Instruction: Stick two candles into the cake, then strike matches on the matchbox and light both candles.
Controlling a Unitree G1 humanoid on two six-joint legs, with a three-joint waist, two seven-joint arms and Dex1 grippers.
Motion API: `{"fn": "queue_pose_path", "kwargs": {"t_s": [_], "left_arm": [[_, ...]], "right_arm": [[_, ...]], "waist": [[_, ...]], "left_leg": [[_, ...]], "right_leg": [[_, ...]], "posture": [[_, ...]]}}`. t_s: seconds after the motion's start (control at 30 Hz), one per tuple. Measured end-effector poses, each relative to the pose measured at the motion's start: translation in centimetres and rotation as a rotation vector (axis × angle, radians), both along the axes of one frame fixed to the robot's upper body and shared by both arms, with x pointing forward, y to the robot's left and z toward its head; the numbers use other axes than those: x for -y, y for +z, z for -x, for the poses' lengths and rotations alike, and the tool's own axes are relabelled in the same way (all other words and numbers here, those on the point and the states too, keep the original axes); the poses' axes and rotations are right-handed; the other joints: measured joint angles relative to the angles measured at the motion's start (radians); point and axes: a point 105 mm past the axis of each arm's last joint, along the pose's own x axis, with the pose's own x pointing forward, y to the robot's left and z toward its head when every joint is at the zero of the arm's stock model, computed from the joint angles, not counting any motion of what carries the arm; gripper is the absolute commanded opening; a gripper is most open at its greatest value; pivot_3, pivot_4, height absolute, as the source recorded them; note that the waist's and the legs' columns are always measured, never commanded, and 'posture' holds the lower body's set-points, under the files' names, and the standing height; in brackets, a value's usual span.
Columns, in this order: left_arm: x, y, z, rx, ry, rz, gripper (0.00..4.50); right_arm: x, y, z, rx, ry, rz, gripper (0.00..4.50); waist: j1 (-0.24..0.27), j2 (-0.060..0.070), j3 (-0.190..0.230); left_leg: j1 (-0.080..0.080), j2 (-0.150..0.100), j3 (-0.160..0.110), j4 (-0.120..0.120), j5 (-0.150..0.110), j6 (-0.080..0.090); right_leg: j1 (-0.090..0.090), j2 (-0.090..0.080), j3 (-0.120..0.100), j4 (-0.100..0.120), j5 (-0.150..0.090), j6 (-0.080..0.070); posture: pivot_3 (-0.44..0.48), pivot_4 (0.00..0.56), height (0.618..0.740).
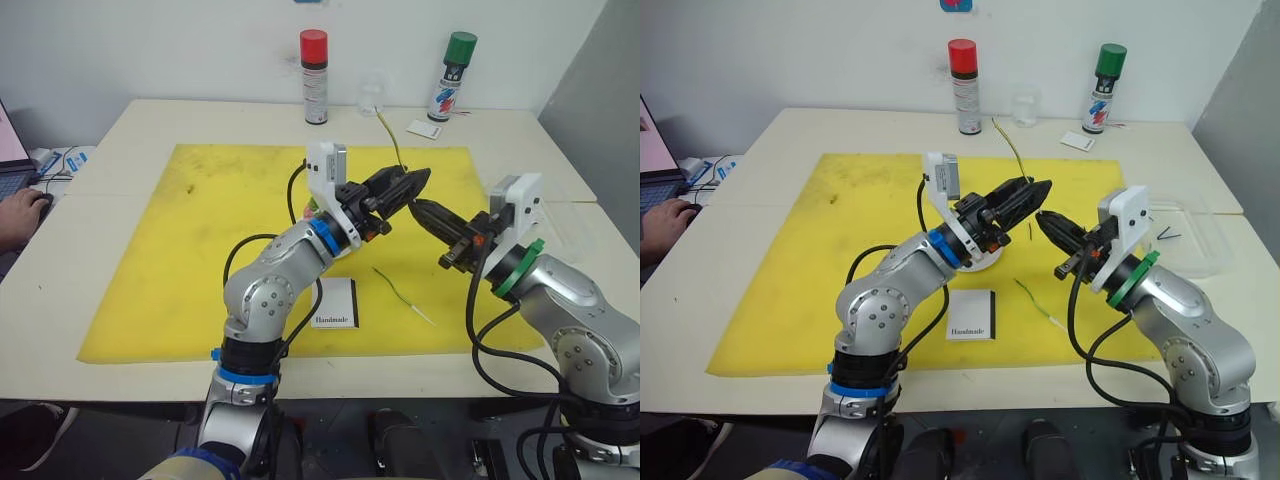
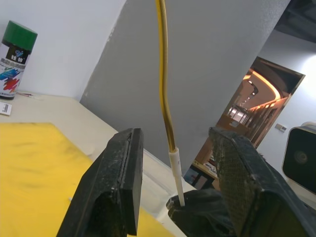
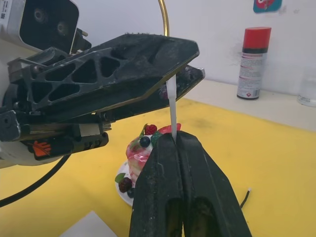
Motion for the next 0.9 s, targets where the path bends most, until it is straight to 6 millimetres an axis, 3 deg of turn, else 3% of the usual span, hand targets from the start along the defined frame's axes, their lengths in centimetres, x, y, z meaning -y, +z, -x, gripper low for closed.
{"fn": "queue_pose_path", "kwargs": {"t_s": [0.07, 0.17, 0.37, 0.53, 0.63, 0.73, 0.9], "left_arm": [[0.0, 0.1, 0.0, -0.001, -0.002, 0.008, 2.38], [-0.1, 0.2, 0.1, 0.003, 0.000, 0.012, 1.85], [-0.2, 0.3, 0.0, 0.004, 0.006, 0.020, 0.08], [-0.2, 0.3, 0.0, 0.002, 0.006, 0.021, 0.03], [-0.4, 0.3, -0.1, 0.003, 0.016, 0.013, 0.00], [-1.2, 0.3, -0.5, 0.017, 0.045, -0.016, 0.00], [-5.7, 2.8, -2.0, 0.119, 0.166, -0.089, 0.00]], "right_arm": [[0.0, 0.1, 0.0, 0.000, -0.007, 0.002, 0.00], [-0.1, 0.2, 0.0, 0.003, -0.005, 0.006, 0.00], [-0.2, 0.2, 0.1, 0.001, 0.005, 0.000, 0.00], [-0.3, 0.2, 0.2, -0.004, 0.008, -0.001, 0.00], [-0.6, 0.3, 0.1, -0.007, 0.016, 0.005, 0.61], [-1.5, 0.9, 0.0, 0.013, 0.038, 0.017, 1.55], [-3.4, 0.6, -1.2, 0.026, 0.038, 0.047, 3.18]], "waist": [[0.000, 0.000, 0.000], [0.000, 0.000, 0.000], [0.000, 0.000, 0.000], [0.000, 0.000, 0.000], [-0.001, 0.000, 0.000], [-0.003, 0.000, 0.000], [-0.009, 0.000, 0.000]], "left_leg": [[0.000, 0.000, 0.000, 0.000, 0.000, 0.000], [0.000, 0.000, 0.000, -0.001, 0.000, 0.000], [0.000, 0.000, 0.000, -0.002, 0.000, 0.000], [0.000, 0.000, 0.000, -0.002, 0.000, 0.000], [0.000, 0.000, 0.000, -0.002, 0.000, 0.000], [0.000, 0.000, 0.000, -0.003, 0.000, 0.000], [-0.001, 0.000, 0.000, -0.005, 0.000, 0.000]], "right_leg": [[0.000, 0.000, 0.000, 0.000, 0.000, 0.000], [0.000, 0.000, 0.000, -0.001, 0.000, 0.000], [0.000, 0.000, 0.000, -0.001, 0.000, 0.000], [-0.001, 0.000, 0.000, -0.001, 0.000, 0.000], [-0.001, 0.000, 0.000, -0.001, 0.000, 0.000], [-0.002, 0.000, 0.000, -0.001, 0.000, 0.000], [-0.003, 0.000, 0.000, -0.001, 0.000, 0.000]], "posture": [[0.000, 0.150, 0.740], [0.000, 0.150, 0.740], [0.000, 0.150, 0.740], [0.000, 0.150, 0.740], [0.000, 0.150, 0.740], [0.000, 0.150, 0.740], [0.000, 0.150, 0.740]]}}
